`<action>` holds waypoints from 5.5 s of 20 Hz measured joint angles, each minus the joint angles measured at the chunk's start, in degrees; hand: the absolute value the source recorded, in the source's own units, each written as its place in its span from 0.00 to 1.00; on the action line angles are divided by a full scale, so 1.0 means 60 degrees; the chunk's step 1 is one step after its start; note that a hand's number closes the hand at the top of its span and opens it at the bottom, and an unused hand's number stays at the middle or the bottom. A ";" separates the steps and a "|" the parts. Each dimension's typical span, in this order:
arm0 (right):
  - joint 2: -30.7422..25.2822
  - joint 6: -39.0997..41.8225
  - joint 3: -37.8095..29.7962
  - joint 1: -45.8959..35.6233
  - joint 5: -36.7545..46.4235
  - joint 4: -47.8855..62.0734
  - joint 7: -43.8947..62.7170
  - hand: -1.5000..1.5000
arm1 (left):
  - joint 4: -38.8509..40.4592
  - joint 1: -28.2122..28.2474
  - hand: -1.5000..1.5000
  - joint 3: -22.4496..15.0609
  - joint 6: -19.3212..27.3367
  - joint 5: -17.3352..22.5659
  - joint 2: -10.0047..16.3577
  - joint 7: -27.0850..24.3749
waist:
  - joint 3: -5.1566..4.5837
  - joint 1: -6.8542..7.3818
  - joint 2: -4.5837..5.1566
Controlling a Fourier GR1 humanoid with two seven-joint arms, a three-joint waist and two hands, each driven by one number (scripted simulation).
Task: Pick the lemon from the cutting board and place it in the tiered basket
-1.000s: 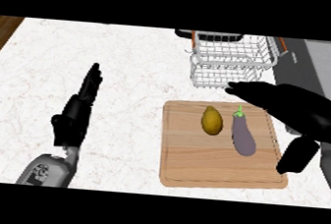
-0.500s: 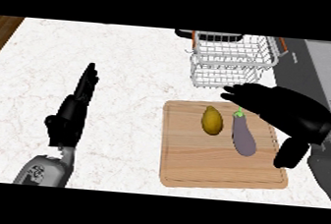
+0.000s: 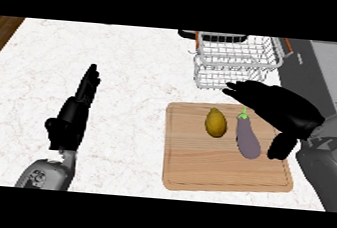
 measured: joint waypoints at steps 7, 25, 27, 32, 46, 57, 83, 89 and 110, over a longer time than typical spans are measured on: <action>0.0484 -0.0131 -0.0283 -0.0044 0.0565 0.0990 -0.0454 0.00 | -0.0098 0.0052 0.50 0.0210 -0.0192 -0.0207 -0.0183 0.0025 | 0.0000 -0.0004 0.0000; 0.1572 -0.0362 -0.0572 -0.0253 0.1711 0.2489 -0.1547 0.00 | -0.0246 0.0213 0.50 0.0494 -0.0559 -0.0724 -0.0688 0.0173 | 0.0000 -0.0003 -0.0004; 0.1652 -0.0480 -0.0590 -0.0296 0.1879 0.2769 -0.1649 0.00 | -0.0231 0.0253 0.50 0.0531 -0.0596 -0.0748 -0.0739 0.0112 | 0.0001 -0.0001 0.0000; 0.1926 -0.0429 -0.0615 -0.0366 0.2199 0.3004 -0.1680 0.00 | -0.0300 0.0234 0.50 0.0672 -0.0752 -0.0794 -0.0777 0.0149 | -0.0001 -0.0005 -0.0003; 0.2659 -0.1016 -0.0756 -0.0319 0.2828 0.3814 -0.1755 0.00 | -0.0044 0.0172 0.50 0.0883 -0.0860 -0.1005 -0.1010 -0.0051 | 0.0000 -0.0013 -0.0003; 0.3141 -0.1963 -0.1091 -0.0461 0.3032 0.5086 -0.2106 0.00 | -0.0143 0.0185 0.50 0.1001 -0.0999 -0.1086 -0.1077 0.0011 | 0.0000 -0.0001 0.0000; 0.4375 -0.3877 0.0776 -0.0989 0.4268 0.5454 0.6353 1.00 | -0.0165 0.0060 0.50 0.0780 -0.0967 -0.1234 -0.1152 0.0278 | -0.0035 0.0203 -0.0105; 0.4430 -0.2761 0.1926 -0.1559 0.3566 0.3099 0.9604 1.00 | -0.0134 0.0075 0.50 0.0837 -0.0911 -0.1230 -0.1145 0.0184 | -0.0013 0.0058 -0.0094; 0.4345 -0.0780 -0.1007 -0.5636 0.1583 -0.0023 1.1267 1.00 | -0.0091 0.0005 0.50 0.0980 -0.1070 -0.1094 -0.1110 0.0154 | -0.0009 0.0051 -0.0023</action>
